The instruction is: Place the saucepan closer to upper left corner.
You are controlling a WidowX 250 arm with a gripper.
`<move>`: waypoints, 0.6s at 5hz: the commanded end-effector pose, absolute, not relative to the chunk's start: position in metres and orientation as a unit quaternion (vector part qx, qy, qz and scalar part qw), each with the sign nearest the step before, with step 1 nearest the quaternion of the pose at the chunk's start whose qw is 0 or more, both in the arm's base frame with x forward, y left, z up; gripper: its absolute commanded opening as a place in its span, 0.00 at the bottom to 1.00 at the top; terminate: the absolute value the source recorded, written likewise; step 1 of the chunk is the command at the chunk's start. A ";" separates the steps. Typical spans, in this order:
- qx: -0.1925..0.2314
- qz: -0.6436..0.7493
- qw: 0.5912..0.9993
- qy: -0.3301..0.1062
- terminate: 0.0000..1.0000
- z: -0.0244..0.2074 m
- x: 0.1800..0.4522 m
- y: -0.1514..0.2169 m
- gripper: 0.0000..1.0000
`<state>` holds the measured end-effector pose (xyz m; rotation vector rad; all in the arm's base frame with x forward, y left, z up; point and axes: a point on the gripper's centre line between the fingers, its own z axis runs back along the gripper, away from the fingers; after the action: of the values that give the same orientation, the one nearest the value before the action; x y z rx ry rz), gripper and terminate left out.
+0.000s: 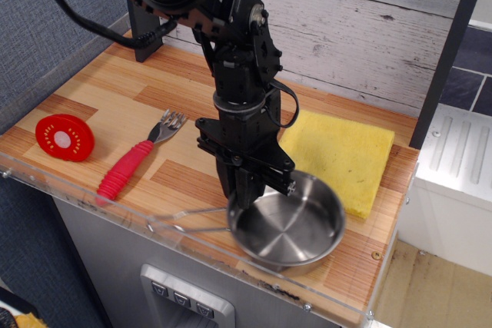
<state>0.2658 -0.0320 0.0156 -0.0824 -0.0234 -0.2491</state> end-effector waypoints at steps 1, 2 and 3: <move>-0.071 -0.186 0.978 -0.065 0.00 0.054 0.266 -0.050 0.00; -0.086 -0.208 0.971 -0.087 0.00 0.091 0.269 -0.038 0.00; -0.068 -0.164 0.978 -0.109 0.00 0.112 0.291 0.000 0.00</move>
<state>0.2920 0.0006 0.1027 -0.1398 -0.1927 -0.3227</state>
